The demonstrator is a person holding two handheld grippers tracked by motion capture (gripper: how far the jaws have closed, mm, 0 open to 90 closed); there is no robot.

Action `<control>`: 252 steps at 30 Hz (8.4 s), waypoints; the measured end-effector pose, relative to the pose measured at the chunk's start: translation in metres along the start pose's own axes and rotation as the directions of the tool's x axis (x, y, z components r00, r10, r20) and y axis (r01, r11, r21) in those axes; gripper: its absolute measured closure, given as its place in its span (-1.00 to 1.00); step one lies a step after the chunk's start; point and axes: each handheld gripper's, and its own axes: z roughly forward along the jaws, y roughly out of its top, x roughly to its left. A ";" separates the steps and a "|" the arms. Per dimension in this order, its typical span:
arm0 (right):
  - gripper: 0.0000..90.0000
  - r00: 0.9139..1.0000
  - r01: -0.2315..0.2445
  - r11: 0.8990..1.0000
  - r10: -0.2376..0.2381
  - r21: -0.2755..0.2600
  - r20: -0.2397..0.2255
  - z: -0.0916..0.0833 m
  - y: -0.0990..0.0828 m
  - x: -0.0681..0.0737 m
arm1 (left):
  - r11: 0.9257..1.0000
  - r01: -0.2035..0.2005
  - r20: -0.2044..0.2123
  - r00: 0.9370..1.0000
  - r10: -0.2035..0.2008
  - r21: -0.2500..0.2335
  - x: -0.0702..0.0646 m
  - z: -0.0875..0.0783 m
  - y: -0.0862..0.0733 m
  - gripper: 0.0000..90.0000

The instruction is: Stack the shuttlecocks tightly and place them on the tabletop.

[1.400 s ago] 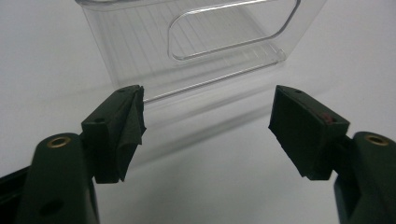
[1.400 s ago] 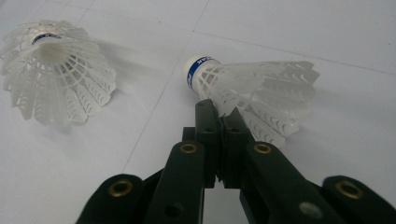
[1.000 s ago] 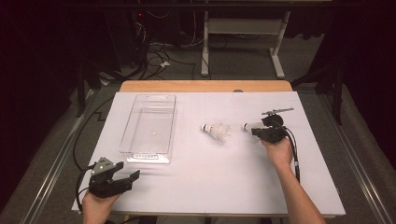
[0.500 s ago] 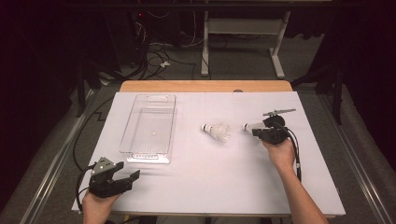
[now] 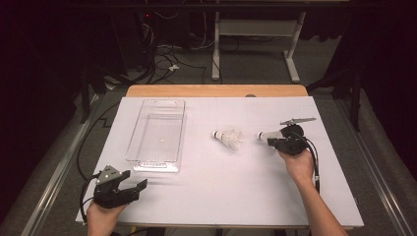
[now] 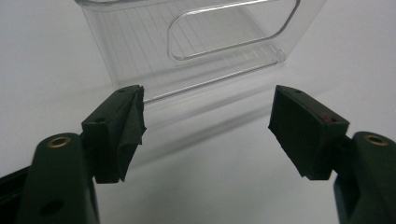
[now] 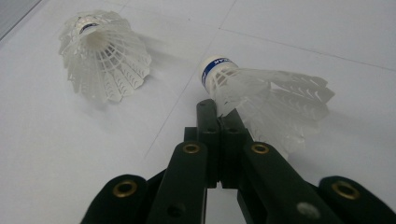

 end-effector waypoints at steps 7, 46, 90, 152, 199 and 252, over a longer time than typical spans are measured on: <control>1.00 1.000 0.012 1.000 -0.012 -0.008 -0.014 -0.004 -0.003 0.003 | 1.000 0.000 -0.002 1.000 0.000 -0.002 0.000 0.000 0.000 -0.39; 1.00 0.994 0.051 0.998 -0.053 -0.023 -0.092 -0.014 -0.024 0.020 | 1.000 0.002 -0.002 1.000 -0.002 -0.002 0.000 -0.001 0.000 -0.39; 1.00 0.985 0.089 0.996 -0.092 -0.029 -0.147 0.004 -0.011 0.047 | 1.000 0.005 -0.001 1.000 -0.005 -0.004 0.001 0.000 0.000 -0.39; 1.00 0.985 0.097 0.995 -0.098 -0.019 -0.143 0.044 0.015 0.066 | 1.000 0.002 0.005 1.000 -0.002 -0.001 0.001 0.000 0.000 -0.38; 1.00 0.988 0.080 0.997 -0.080 -0.004 -0.130 0.057 0.020 0.060 | 1.000 -0.002 0.007 1.000 0.002 0.003 0.000 0.001 0.000 -0.37; -0.02 0.990 0.110 0.991 -0.116 -0.079 -0.078 0.039 -0.003 0.063 | 1.000 0.011 0.008 1.000 -0.011 -0.005 0.001 -0.001 -0.001 -0.36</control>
